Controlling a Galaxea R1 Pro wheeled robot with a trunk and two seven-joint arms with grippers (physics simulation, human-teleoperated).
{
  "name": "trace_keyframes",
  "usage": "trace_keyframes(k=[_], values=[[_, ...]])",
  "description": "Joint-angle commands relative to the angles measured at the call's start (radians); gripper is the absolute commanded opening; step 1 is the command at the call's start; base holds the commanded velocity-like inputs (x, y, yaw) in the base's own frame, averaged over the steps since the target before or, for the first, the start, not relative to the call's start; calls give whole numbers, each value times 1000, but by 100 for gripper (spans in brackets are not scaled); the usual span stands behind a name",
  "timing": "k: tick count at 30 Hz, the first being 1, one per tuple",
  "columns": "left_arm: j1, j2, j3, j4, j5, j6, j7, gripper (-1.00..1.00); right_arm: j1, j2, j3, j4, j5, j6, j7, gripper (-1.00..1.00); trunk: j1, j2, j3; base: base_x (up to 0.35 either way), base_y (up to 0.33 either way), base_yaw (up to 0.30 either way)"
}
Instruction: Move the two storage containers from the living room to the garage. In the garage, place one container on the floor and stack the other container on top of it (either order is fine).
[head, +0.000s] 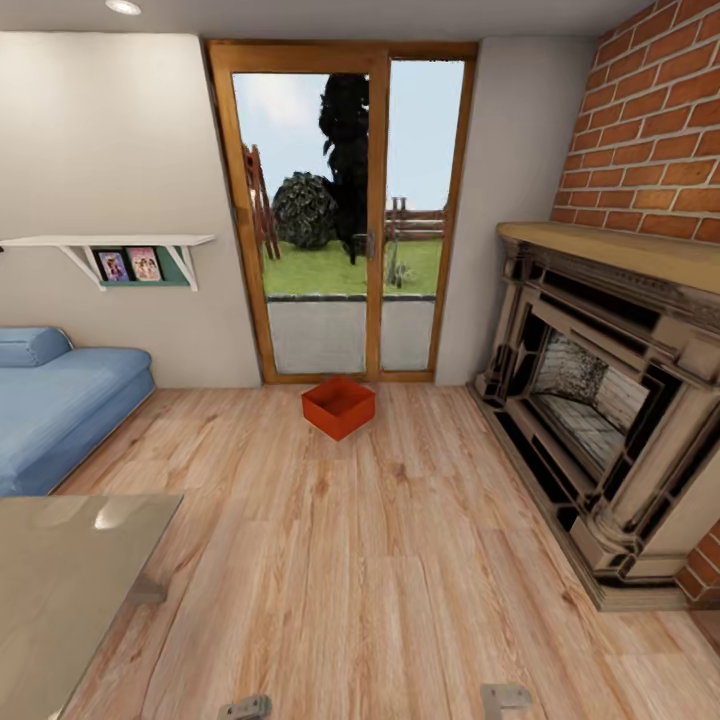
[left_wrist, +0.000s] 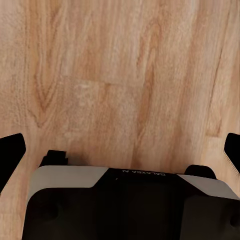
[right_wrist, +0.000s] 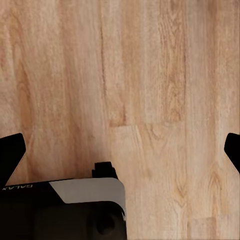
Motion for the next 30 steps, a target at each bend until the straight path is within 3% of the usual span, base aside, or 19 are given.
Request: trace_keyframes(k=[1, 30], values=[[0, -1, 8, -2, 0, 7, -6, 100, 0, 0, 9, -2, -7, 7, -5, 100, 1, -2, -2, 333, 0, 0], [0, -1, 8, -2, 1, 7, -6, 100, 0, -2, 7, -3, -6, 7, -5, 100, 1, -2, -2, 333, 0, 0]])
